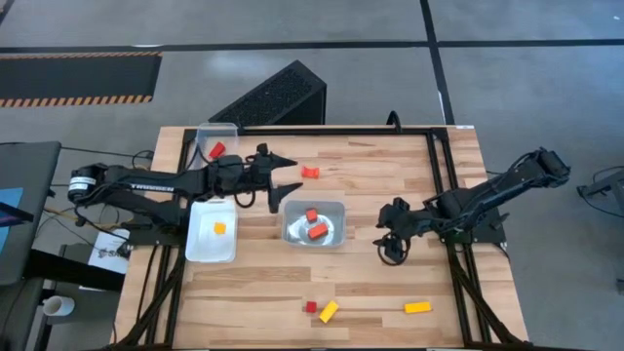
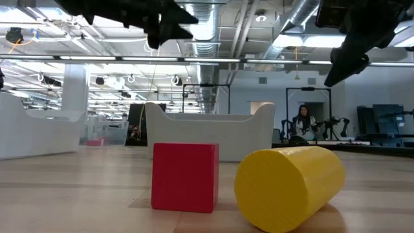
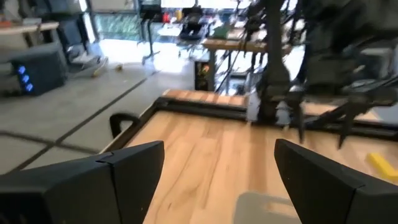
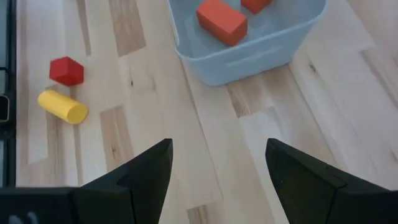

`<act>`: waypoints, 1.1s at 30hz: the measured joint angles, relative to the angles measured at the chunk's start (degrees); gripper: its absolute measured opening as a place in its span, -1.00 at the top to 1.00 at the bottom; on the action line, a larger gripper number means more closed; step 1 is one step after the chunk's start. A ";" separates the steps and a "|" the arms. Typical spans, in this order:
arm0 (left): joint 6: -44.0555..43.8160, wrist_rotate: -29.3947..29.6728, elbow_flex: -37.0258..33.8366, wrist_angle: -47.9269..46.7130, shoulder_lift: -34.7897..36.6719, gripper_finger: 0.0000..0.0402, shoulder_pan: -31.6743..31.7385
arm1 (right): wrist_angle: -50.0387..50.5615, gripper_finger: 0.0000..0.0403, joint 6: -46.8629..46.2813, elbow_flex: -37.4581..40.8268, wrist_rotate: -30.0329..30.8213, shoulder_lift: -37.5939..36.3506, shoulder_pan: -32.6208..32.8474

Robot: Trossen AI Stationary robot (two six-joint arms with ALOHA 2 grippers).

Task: Sort & place blocks by color
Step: Put the right yellow wooden block into the white bin

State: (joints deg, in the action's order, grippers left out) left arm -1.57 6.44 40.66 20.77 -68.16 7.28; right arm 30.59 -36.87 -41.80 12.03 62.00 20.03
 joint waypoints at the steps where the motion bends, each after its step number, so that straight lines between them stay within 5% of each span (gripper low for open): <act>1: 0.39 -0.15 0.00 0.33 0.41 -0.46 -0.34 | 0.49 -0.39 -0.21 0.00 -0.38 0.00 0.00; 10: 5.17 -0.02 0.00 2.67 0.70 -0.46 -1.28 | 18.54 -0.39 -19.31 0.04 -14.93 0.02 5.45; 22: 4.19 0.00 0.00 2.08 0.67 -0.46 -1.27 | 10.27 -0.39 -38.24 0.04 -10.89 2.32 23.98; 33: 3.94 0.00 0.00 2.73 0.65 -0.46 -1.74 | 8.16 -0.39 -46.18 -2.54 -15.83 10.08 29.82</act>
State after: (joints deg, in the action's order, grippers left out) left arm 2.37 6.44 40.66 23.51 -67.51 5.54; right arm 38.75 -83.05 -44.34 -3.80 72.07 49.85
